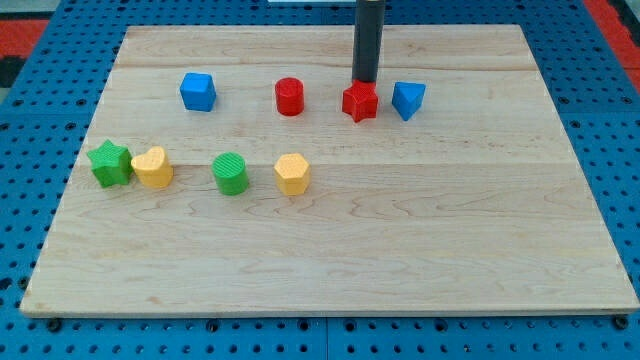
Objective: Make a diagonal line out of green blocks and the yellow hexagon
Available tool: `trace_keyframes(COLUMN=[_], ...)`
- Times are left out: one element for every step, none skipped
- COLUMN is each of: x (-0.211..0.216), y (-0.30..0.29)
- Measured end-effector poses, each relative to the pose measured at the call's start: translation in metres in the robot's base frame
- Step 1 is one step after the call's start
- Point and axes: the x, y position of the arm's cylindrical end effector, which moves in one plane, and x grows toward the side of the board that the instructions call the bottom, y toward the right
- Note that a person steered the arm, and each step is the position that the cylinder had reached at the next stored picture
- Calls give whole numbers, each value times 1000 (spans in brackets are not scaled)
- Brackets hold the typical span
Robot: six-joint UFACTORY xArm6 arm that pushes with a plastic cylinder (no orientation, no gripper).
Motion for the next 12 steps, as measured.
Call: trace_keyframes(x=[0,-1,-6,-27,-33,-10,8,8,51,61,115,156], y=[0,0,-3,-44,-110,-191,-280,-313,-353,-358,-326,-340])
